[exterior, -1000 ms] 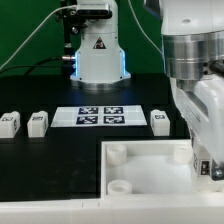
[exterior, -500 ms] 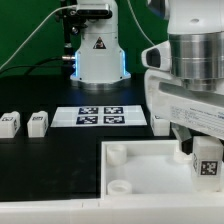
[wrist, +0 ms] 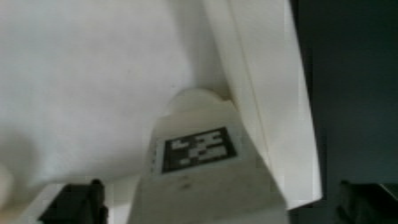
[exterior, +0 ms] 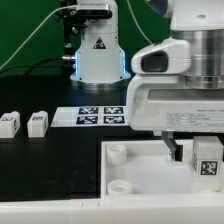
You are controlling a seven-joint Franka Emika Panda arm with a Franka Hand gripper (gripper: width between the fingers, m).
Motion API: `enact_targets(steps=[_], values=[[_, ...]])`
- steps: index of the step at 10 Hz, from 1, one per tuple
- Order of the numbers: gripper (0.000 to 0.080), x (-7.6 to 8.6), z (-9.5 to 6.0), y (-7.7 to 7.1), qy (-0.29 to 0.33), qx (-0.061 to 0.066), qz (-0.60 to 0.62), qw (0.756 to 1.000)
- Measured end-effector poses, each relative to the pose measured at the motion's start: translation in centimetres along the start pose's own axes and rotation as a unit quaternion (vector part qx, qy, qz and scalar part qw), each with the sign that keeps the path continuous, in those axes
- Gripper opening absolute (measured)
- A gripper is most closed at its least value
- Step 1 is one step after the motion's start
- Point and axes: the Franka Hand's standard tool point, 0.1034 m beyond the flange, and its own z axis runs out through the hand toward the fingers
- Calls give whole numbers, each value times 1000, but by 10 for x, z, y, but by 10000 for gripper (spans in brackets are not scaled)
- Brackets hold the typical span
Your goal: Assemble one leg
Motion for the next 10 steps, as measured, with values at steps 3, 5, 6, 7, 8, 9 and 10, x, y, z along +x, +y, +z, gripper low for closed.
enact_targets(steps=[3,5,6,7,8,9,10], values=[[649,1,0,3,0,0,-13,1000],[388,1,0,3,0,0,-10,1000],[290,1,0,3,-1,1,47,999],[290,1,0,4,0,1,89,996],[291,1,0,6,0,0,114,993],[291,1,0,8,0,-2,150,989],[291,1,0,12,-1,-7,198,980]])
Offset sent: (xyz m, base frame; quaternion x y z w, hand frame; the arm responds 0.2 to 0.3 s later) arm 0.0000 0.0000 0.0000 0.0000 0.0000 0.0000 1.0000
